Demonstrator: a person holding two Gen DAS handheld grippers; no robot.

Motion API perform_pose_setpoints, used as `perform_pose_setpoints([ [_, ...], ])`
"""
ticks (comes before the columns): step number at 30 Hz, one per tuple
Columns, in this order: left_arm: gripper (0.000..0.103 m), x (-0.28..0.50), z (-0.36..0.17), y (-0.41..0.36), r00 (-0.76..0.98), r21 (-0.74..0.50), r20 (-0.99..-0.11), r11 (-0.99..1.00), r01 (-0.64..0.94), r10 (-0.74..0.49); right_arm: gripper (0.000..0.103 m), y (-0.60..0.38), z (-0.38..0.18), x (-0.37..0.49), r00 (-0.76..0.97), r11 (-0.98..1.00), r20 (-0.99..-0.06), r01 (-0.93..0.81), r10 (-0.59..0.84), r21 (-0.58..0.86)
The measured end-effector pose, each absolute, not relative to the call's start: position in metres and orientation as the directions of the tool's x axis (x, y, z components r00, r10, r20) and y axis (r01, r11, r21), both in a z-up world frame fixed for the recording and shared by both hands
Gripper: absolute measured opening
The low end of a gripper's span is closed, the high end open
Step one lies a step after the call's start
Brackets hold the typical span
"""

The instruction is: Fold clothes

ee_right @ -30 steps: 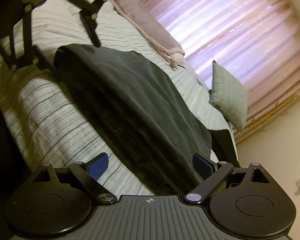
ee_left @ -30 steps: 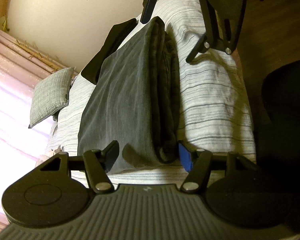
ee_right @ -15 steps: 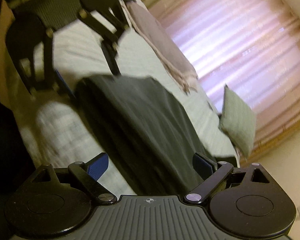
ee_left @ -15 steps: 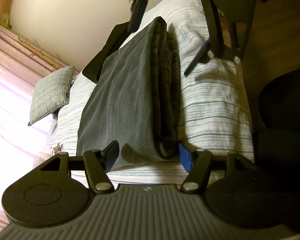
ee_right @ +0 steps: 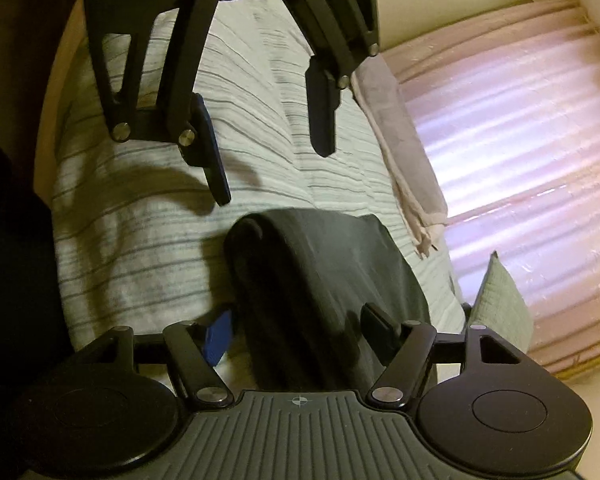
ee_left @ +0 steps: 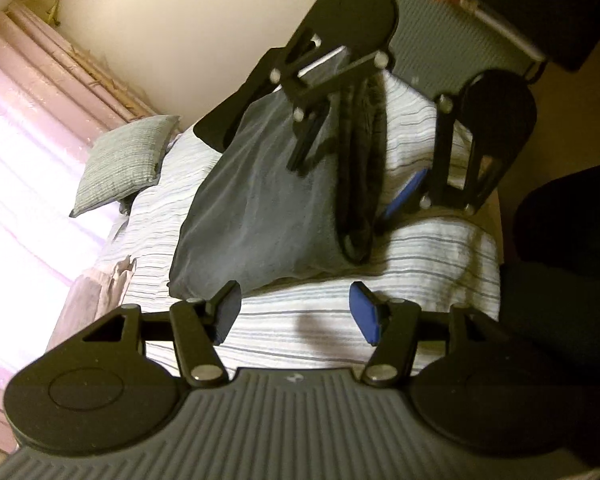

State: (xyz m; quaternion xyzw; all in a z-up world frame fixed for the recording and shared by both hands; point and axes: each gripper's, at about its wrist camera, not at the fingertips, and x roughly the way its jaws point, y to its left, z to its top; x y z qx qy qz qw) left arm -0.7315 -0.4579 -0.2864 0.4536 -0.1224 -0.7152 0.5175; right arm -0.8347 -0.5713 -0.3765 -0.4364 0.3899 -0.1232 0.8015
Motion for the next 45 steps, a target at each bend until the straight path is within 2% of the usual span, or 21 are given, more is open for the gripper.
perform_pose_setpoints([
  [1, 0.057, -0.732, -0.287, -0.457, -0.054, 0.645, -0.518, -0.432, 0.630, -0.853, 0.067, -0.573, -0.375, -0.831, 0.666, 0.599, -0.520, -0.135, -0.535, -0.789],
  [5, 0.062, -0.734, -0.290, -0.454, -0.058, 0.666, -0.499, -0.425, 0.613, -0.865, 0.042, -0.584, -0.373, -0.818, 0.654, 0.638, -0.555, -0.142, -0.514, -0.757],
  [11, 0.063, -0.737, -0.284, -0.454, -0.040, 0.760, -0.419, -0.375, 0.531, -0.907, 0.032, -0.594, -0.341, -0.796, 0.683, 0.709, -0.535, -0.035, -0.497, -0.704],
  [16, 0.065, -0.704, -0.260, -0.452, 0.058, 0.782, -0.337, -0.245, 0.573, -0.940, 0.030, -0.596, -0.313, -0.763, 0.711, 0.750, -0.500, 0.059, -0.495, -0.659],
  [18, 0.065, -0.686, -0.250, -0.449, 0.109, 0.778, -0.309, -0.185, 0.600, -0.945, 0.030, -0.597, -0.302, -0.749, 0.721, 0.764, -0.485, 0.096, -0.495, -0.637],
  [21, 0.067, -0.662, -0.246, -0.441, 0.181, 0.766, -0.314, -0.136, 0.628, -0.932, 0.030, -0.597, -0.286, -0.729, 0.733, 0.783, -0.465, 0.148, -0.497, -0.604],
  [24, 0.067, -0.647, -0.252, -0.435, 0.217, 0.754, -0.352, -0.139, 0.643, -0.911, 0.032, -0.579, -0.320, -0.712, 0.699, 0.765, -0.497, 0.112, -0.514, -0.634],
  [25, 0.067, -0.644, -0.255, -0.434, 0.222, 0.750, -0.367, -0.146, 0.646, -0.903, 0.038, -0.573, -0.331, -0.710, 0.692, 0.755, -0.503, 0.094, -0.518, -0.648],
  [28, 0.067, -0.646, -0.260, -0.430, 0.207, 0.746, -0.391, -0.177, 0.642, -0.897, 0.059, -0.563, -0.341, -0.733, 0.716, 0.758, -0.502, 0.059, -0.485, -0.649],
  [32, 0.067, -0.663, -0.260, -0.435, 0.135, 0.726, -0.396, -0.220, 0.652, -0.908, 0.061, -0.556, -0.328, -0.794, 0.720, 0.782, -0.472, 0.159, -0.509, -0.602],
  [35, 0.067, -0.684, -0.259, -0.445, 0.056, 0.712, -0.391, -0.264, 0.651, -0.919, 0.061, -0.560, -0.318, -0.850, 0.670, 0.769, -0.455, 0.283, -0.586, -0.573],
  [37, 0.067, -0.699, -0.259, -0.453, 0.005, 0.703, -0.394, -0.297, 0.646, -0.919, 0.061, -0.573, -0.307, -0.888, 0.629, 0.771, -0.463, 0.400, -0.625, -0.496],
  [41, 0.063, -0.726, -0.256, -0.476, -0.088, 0.674, -0.410, -0.366, 0.642, -0.908, 0.061, -0.614, -0.281, -0.949, 0.602, 0.746, -0.490, 0.644, -0.631, -0.170],
  [45, 0.063, -0.750, -0.251, -0.493, -0.159, 0.647, -0.422, -0.419, 0.637, -0.893, 0.061, -0.653, -0.261, -0.976, 0.628, 0.677, -0.469, 0.731, -0.621, 0.083],
])
